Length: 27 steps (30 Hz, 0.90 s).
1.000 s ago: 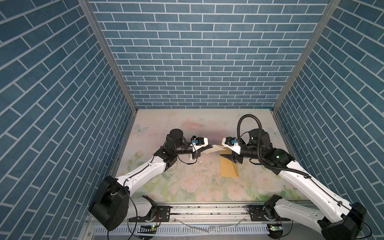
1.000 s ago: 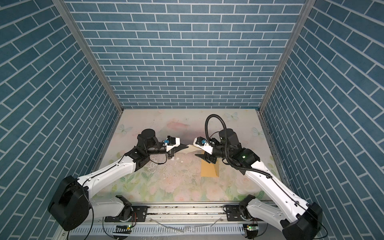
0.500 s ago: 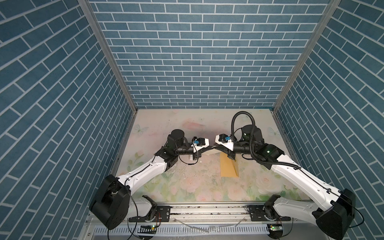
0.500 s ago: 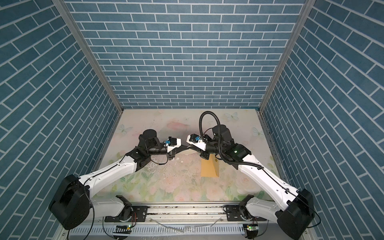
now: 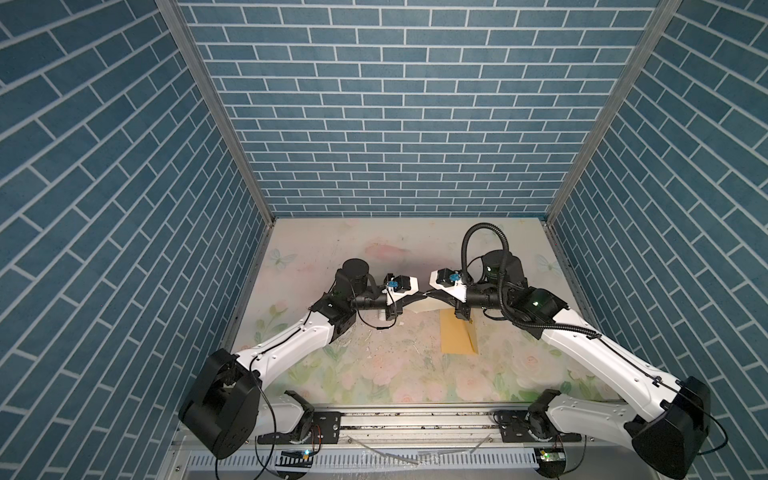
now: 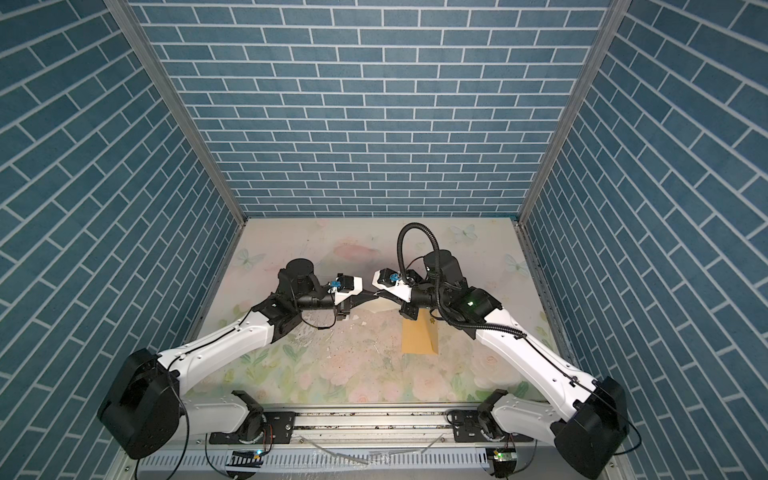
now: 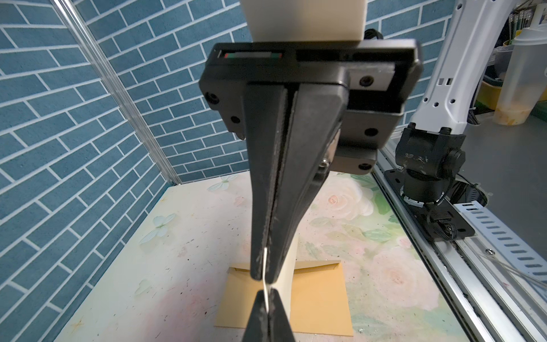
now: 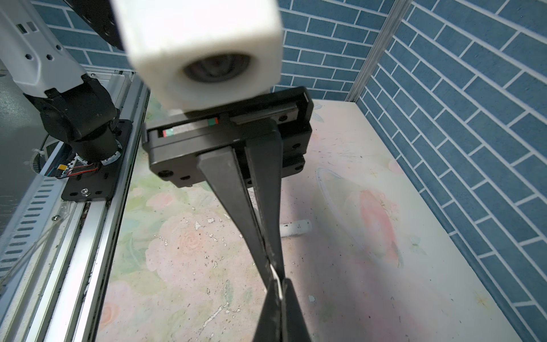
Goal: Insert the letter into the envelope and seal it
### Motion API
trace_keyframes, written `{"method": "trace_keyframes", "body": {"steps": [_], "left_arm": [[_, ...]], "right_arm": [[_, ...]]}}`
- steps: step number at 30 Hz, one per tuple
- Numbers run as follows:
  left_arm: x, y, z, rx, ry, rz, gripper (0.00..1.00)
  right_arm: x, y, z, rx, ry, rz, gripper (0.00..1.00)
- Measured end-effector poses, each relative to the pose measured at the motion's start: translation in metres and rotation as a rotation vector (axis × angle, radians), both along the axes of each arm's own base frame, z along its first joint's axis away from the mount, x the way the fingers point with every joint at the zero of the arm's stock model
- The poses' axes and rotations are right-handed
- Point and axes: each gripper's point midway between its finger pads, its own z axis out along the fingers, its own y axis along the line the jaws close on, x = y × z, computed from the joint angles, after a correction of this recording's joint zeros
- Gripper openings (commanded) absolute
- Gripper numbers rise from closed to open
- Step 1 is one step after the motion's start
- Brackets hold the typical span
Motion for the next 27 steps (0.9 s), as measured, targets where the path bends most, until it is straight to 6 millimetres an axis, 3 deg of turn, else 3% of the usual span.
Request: {"method": "trace_keyframes", "body": {"steps": [4, 7, 13, 17, 19, 22, 27], "left_arm": [[0.001, 0.000, -0.004, 0.012, 0.008, 0.009, 0.12], [0.003, 0.000, -0.007, 0.020, 0.018, 0.012, 0.00], [0.006, -0.003, -0.006, 0.019, 0.011, 0.009, 0.00], [0.005, -0.004, -0.007, 0.022, 0.011, 0.010, 0.12], [0.007, -0.003, -0.009, 0.029, 0.010, 0.019, 0.13], [0.009, -0.001, -0.014, 0.042, 0.017, 0.038, 0.02], [0.011, -0.001, -0.016, 0.048, 0.009, 0.048, 0.00]], "right_arm": [[0.003, -0.004, 0.003, -0.006, -0.021, -0.027, 0.00], [0.003, -0.007, 0.007, -0.004, -0.038, -0.043, 0.00], [0.003, -0.012, 0.008, -0.010, -0.059, -0.058, 0.00], [0.002, -0.013, 0.007, -0.013, -0.067, -0.059, 0.00], [0.002, -0.015, 0.009, -0.012, -0.077, -0.068, 0.00], [0.003, -0.017, 0.013, -0.008, -0.097, -0.081, 0.00], [0.004, -0.019, 0.012, -0.011, -0.104, -0.092, 0.00]]}}
